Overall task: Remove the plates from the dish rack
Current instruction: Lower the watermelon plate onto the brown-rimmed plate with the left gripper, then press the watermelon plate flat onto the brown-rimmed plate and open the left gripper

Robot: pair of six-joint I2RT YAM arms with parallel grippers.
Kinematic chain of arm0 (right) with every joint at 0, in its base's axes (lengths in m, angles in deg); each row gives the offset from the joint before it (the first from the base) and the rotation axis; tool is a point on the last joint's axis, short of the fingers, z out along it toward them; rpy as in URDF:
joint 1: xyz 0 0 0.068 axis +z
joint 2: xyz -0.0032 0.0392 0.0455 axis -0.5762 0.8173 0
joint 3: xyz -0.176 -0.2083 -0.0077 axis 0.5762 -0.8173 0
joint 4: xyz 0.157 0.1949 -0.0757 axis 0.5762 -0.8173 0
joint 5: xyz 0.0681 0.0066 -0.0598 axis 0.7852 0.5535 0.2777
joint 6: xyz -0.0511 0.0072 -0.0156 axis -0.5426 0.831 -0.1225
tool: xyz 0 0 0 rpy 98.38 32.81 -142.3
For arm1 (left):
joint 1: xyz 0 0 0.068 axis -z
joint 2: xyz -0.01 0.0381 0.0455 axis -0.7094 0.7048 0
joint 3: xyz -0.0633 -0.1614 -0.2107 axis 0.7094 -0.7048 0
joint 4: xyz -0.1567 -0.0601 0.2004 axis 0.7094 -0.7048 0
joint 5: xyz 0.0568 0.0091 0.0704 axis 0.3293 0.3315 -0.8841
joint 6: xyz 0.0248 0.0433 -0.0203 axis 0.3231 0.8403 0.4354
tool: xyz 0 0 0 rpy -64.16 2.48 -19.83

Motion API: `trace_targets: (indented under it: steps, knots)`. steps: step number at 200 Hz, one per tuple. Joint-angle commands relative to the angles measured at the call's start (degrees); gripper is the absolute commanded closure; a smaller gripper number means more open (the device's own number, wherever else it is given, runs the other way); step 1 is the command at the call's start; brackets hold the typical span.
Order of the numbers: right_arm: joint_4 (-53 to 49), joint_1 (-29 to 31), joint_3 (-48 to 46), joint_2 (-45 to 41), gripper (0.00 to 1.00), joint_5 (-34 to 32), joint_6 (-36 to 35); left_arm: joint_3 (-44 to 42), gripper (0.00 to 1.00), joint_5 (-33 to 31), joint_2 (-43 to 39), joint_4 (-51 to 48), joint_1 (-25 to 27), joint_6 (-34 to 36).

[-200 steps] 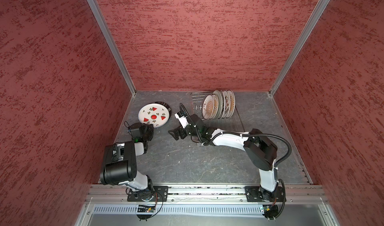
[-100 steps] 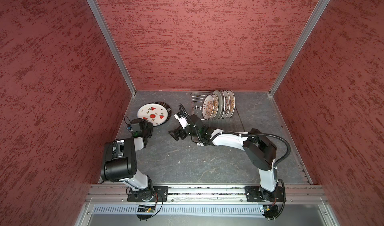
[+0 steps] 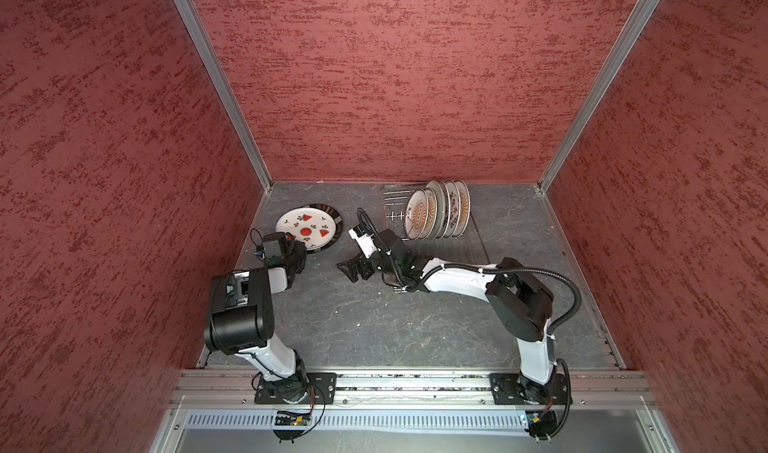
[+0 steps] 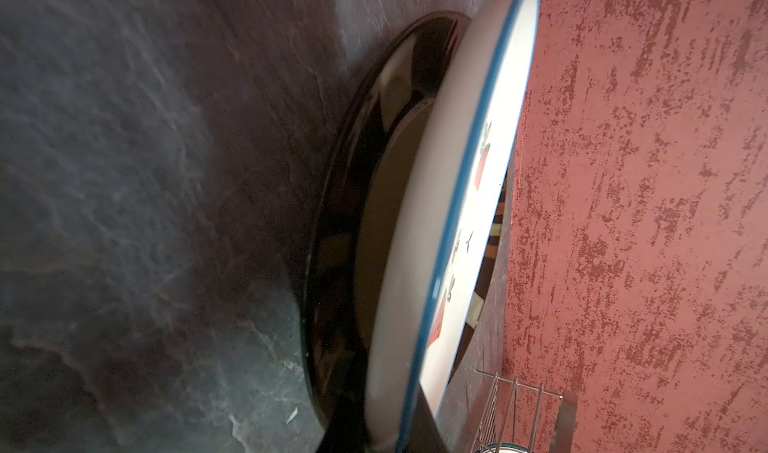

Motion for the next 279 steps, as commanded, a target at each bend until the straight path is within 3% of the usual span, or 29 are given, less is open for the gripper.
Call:
trace_targets:
  steps: [1, 49, 99, 109, 115, 164, 180, 279]
  knots:
    - [0.82, 0.40, 1.48, 0.29, 0.01, -1.21, -1.17, 2.69, 0.91, 1.73, 1.48, 0.93, 0.33, 1.10]
    - [1.01, 0.40, 1.49, 0.49, 0.01, -1.41, -1.06, 2.93, 0.80, 0.39, 1.61, -1.86, 0.63, 1.32]
    - [1.14, 0.39, 1.44, 0.59, 0.01, -1.89, -0.98, 2.65, 0.74, -0.44, 2.31, -1.56, 0.84, 1.71]
    - [1.10, 0.38, 1.48, 0.55, 0.01, -1.89, -0.97, 2.63, 0.68, -1.02, 2.07, -1.67, 1.06, 1.76]
    - [1.13, 0.40, 1.47, 0.58, 0.01, -1.94, -0.97, 2.54, 0.60, -1.41, 1.89, -1.93, 1.20, 1.80]
    - [1.51, 0.40, 1.23, 0.59, 0.01, -2.06, -0.97, 2.02, 0.56, -2.79, 1.08, -2.78, 1.53, 2.12]
    - [1.62, 0.40, 1.14, 0.44, 0.01, -2.06, -0.97, 1.75, 0.42, -3.35, 0.62, -3.43, 1.67, 2.27]
    - [2.06, 0.40, 0.57, 0.26, 0.01, -2.09, -1.00, 0.32, 0.41, -6.33, -2.03, -4.72, 2.71, 3.54]
